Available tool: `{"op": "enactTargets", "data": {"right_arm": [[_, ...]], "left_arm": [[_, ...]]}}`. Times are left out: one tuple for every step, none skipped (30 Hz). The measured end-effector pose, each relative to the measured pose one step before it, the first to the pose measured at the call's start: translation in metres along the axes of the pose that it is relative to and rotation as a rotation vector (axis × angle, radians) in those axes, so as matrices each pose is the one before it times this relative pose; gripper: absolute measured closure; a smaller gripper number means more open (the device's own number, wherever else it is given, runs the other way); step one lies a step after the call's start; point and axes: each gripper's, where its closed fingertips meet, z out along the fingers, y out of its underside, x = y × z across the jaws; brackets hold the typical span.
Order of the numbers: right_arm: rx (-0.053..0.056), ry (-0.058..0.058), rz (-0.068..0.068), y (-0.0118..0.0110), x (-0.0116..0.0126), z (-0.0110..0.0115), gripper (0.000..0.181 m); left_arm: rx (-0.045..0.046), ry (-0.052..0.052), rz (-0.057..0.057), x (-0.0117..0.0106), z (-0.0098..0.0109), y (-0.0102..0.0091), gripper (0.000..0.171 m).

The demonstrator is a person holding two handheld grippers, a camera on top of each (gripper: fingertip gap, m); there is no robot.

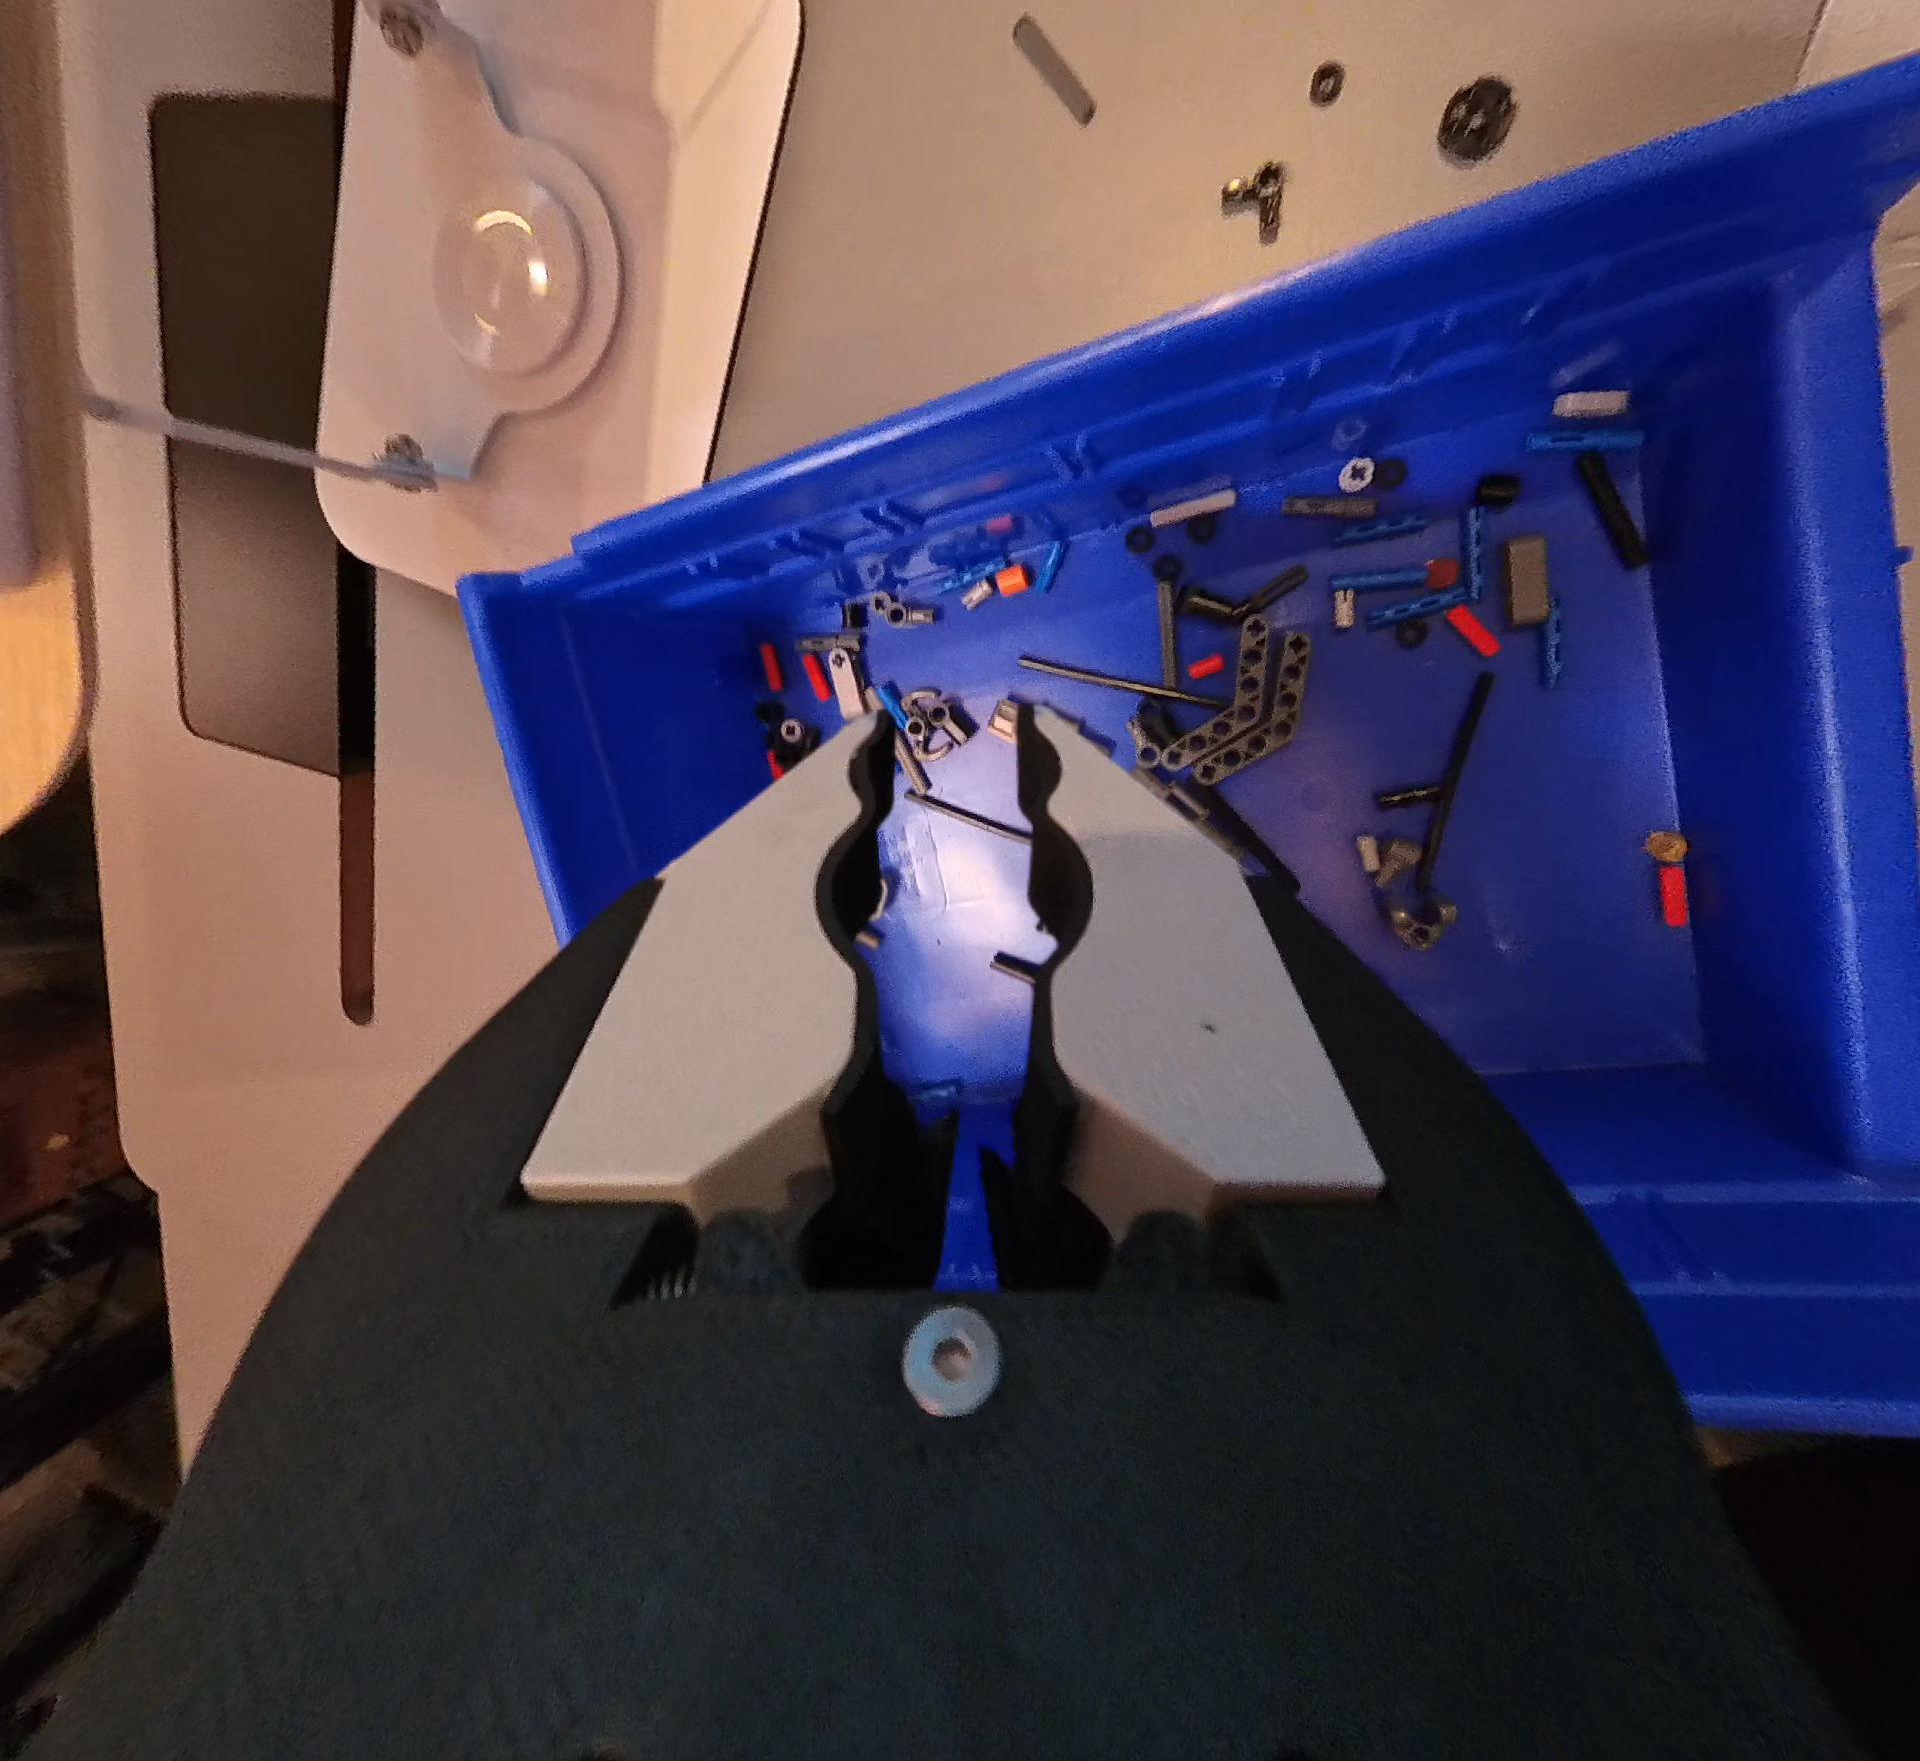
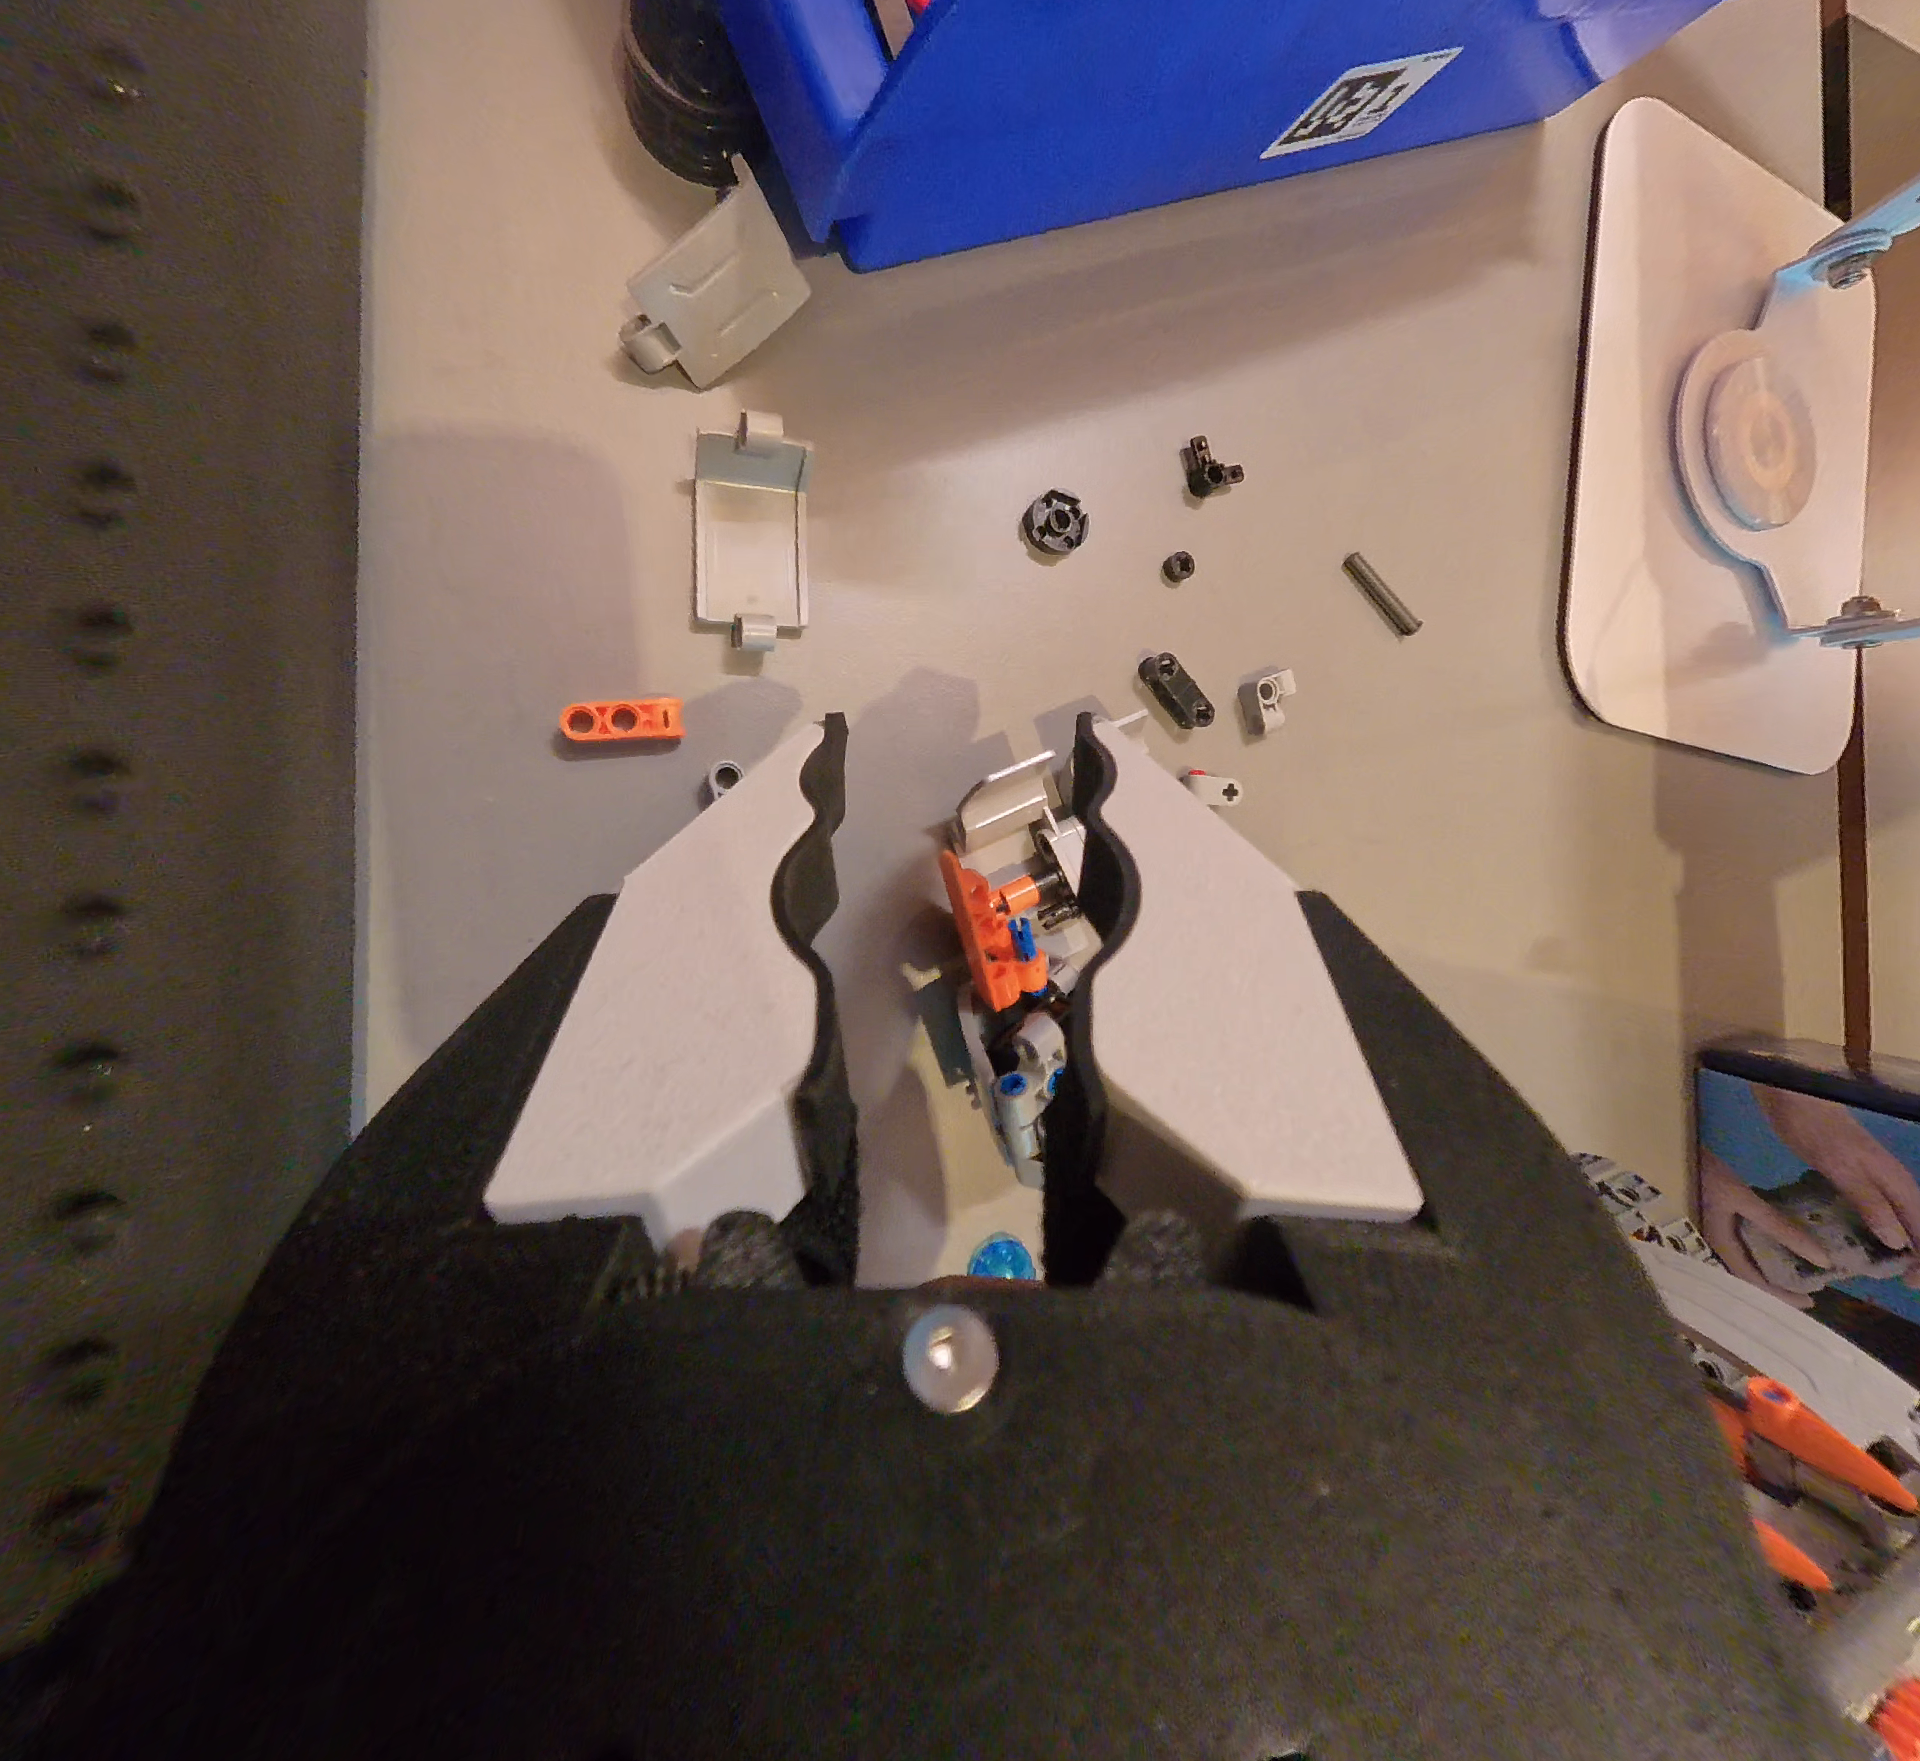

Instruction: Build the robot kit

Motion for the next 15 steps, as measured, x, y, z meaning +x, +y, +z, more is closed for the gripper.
{"op": "enactTargets", "data": {"right_arm": [[0.0008,-0.0001,-0.0015,-0.00033,-0.00023,-0.00007,0.139],[0.0012,-0.0014,-0.0007,-0.00037,-0.00040,0.00011,0.140],[0.0003,-0.0017,-0.0001,-0.00008,-0.00025,0.00030,0.140],[-0.0015,-0.0014,0.0008,0.00029,-0.00014,0.00041,0.140],[-0.0029,-0.0013,0.0014,0.00076,0.00001,0.00058,0.139],[-0.0024,-0.0008,0.0011,0.00066,0.00015,0.00040,0.139],[-0.0011,-0.0004,0.0009,0.00036,0.00007,0.00025,0.139],[0.0004,-0.0004,0.0005,-0.00002,0.00000,0.00004,0.139],[0.0008,-0.0002,-0.0003,-0.00014,-0.00010,-0.00009,0.139],[0.0011,0.0002,-0.0004,-0.00023,0.00000,-0.00015,0.140],[0.0020,-0.0008,0.0005,-0.00025,-0.00001,-0.00021,0.140],[0.0012,-0.0015,0.0014,0.00003,-0.00007,0.00005,0.139],[-0.0017,-0.0006,0.0012,0.00055,0.00008,0.00029,0.139],[-0.0024,0.0001,0.0003,0.00054,0.00019,0.00016,0.139],[-0.0003,-0.0003,-0.0001,0.00015,-0.00011,0.00013,0.139]], "left_arm": [[-0.01834,0.0073,-0.0100,0.00029,0.00203,0.00458,0.150],[-0.01964,0.0076,-0.0062,-0.00006,0.00316,0.00480,0.150],[-0.01604,-0.0005,-0.0029,-0.00148,0.00392,0.00385,0.149],[-0.00890,0.0085,-0.0067,-0.00058,0.00445,0.00232,0.149],[-0.00553,0.0119,-0.0062,-0.00025,0.00456,0.00152,0.149],[-0.00619,0.0100,-0.0042,-0.00046,0.00405,0.00139,0.148],[0.00257,-0.0012,-0.0082,-0.00239,0.00309,0.00009,0.146],[0.00570,0.0056,-0.0143,-0.00158,0.00248,-0.00038,0.146],[0.00647,0.0135,-0.0070,0.00044,0.00218,-0.00059,0.146],[0.00647,0.0156,0.0039,0.00194,0.00228,-0.00095,0.146],[0.00100,0.0150,0.0051,0.00256,0.00240,-0.00053,0.146],[-0.00377,0.0087,0.0073,0.00207,0.00238,-0.00041,0.146],[-0.00248,0.0085,0.0119,0.00261,0.00242,-0.00094,0.146],[-0.00091,0.0153,0.0139,0.00389,0.00239,-0.00165,0.146],[0.00088,0.0184,0.0138,0.00450,0.00259,-0.00216,0.146]]}}
